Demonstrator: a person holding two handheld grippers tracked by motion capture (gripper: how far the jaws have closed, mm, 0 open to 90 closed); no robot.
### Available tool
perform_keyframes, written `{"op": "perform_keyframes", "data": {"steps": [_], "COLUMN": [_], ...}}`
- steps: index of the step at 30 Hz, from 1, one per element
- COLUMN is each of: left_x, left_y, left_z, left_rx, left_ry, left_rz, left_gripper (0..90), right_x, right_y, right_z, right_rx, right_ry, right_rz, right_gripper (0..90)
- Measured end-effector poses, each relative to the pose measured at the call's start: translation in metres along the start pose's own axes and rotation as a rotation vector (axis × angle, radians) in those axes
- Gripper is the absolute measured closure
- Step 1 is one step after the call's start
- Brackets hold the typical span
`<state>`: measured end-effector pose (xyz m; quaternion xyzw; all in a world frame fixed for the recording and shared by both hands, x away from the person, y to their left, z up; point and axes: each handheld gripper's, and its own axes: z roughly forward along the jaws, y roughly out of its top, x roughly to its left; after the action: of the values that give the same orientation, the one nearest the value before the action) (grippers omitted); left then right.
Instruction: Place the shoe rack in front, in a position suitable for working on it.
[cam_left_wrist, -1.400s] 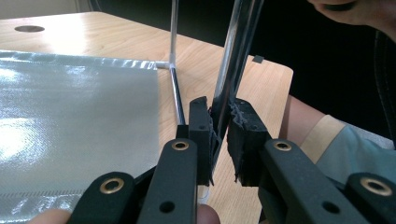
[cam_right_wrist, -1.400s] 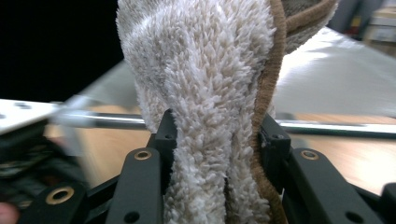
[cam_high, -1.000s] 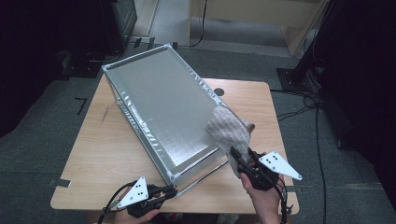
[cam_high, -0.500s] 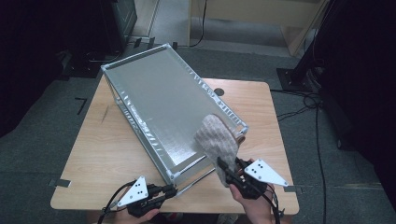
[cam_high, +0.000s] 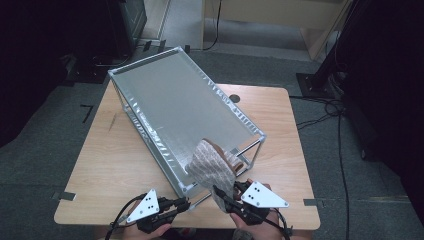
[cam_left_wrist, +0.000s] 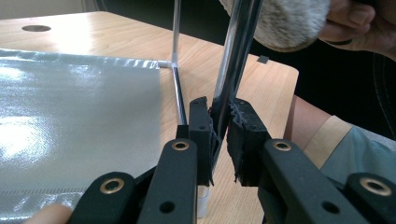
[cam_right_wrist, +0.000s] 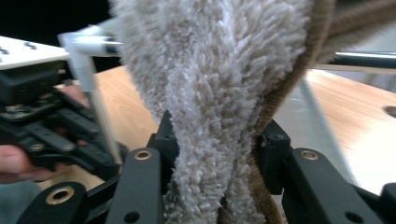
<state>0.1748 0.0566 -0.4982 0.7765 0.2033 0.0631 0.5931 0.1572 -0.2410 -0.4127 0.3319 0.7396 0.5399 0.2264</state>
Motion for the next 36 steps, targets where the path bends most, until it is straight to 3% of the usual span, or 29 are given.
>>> {"op": "perform_keyframes", "data": {"steps": [1,3,5,6,7,9,10,12,13,14,15,19,22,26,30,32,34,35,36], "left_x": [0.0,-0.001,-0.002,-0.002,-0.002,-0.002,-0.002,-0.002,-0.002,-0.002,-0.002,-0.001,-0.001,-0.001,-0.001,-0.002,-0.002,-0.002,-0.001], "left_y": [0.0,0.0,0.0,0.0,-0.001,-0.001,-0.001,-0.001,-0.001,-0.001,-0.001,-0.001,-0.001,-0.001,-0.001,-0.001,-0.001,-0.001,-0.001], "left_z": [0.0,0.001,0.0,0.0,0.0,0.0,0.0,0.0,0.0,0.0,0.0,0.0,0.0,0.0,0.0,0.0,0.0,0.0,0.0], "left_rx": [-0.002,-0.005,-0.002,-0.002,-0.003,-0.003,-0.003,-0.003,-0.002,-0.002,-0.003,0.0,-0.002,-0.003,-0.002,0.0,0.0,0.0,-0.001], "left_ry": [0.001,-0.003,-0.004,-0.004,-0.002,-0.001,0.0,0.0,-0.001,-0.001,-0.003,-0.005,-0.007,-0.006,-0.004,-0.002,-0.002,-0.002,-0.002], "left_rz": [0.002,0.002,0.005,0.005,0.009,0.012,0.012,0.011,0.01,0.01,0.007,0.009,0.009,0.008,0.005,0.005,0.005,0.006,0.006], "left_gripper": [80.6,80.6,80.6,80.6,80.6,80.6,80.6,80.6,80.6,80.6,80.6,80.6,80.6,80.5,80.3,80.2,80.1,80.1,80.0], "right_x": [-0.006,-0.009,-0.023,-0.023,-0.036,-0.041,-0.051,-0.055,-0.061,-0.061,-0.067,-0.072,-0.068,-0.064,-0.062,-0.061,-0.06,-0.056,-0.054], "right_y": [0.0,-0.001,-0.003,-0.003,-0.007,-0.008,-0.015,-0.018,-0.026,-0.026,-0.038,-0.057,-0.059,-0.053,-0.053,-0.06,-0.063,-0.066,-0.066], "right_z": [-0.003,-0.004,-0.009,-0.009,-0.013,-0.014,-0.015,-0.015,-0.011,-0.011,-0.003,0.012,0.018,0.017,0.019,0.027,0.03,0.037,0.038], "right_rx": [-0.002,-0.002,-0.009,-0.009,-0.014,-0.012,0.0,0.011,0.059,0.059,0.132,0.264,0.3,0.273,0.313,0.408,0.429,0.47,0.467], "right_ry": [-0.031,-0.045,-0.123,-0.123,-0.186,-0.204,-0.247,-0.265,-0.307,-0.307,-0.343,-0.336,-0.312,-0.289,-0.268,-0.234,-0.227,-0.205,-0.199], "right_rz": [0.025,0.034,0.089,0.089,0.145,0.167,0.204,0.215,0.222,0.222,0.225,0.248,0.238,0.238,0.232,0.236,0.229,0.217,0.208], "right_gripper": [61.9,62.0,62.1,62.1,62.1,62.2,62.1,62.2,62.1,62.1,62.3,62.4,62.8,62.9,63.0,63.1,63.0,63.0,63.1]}}
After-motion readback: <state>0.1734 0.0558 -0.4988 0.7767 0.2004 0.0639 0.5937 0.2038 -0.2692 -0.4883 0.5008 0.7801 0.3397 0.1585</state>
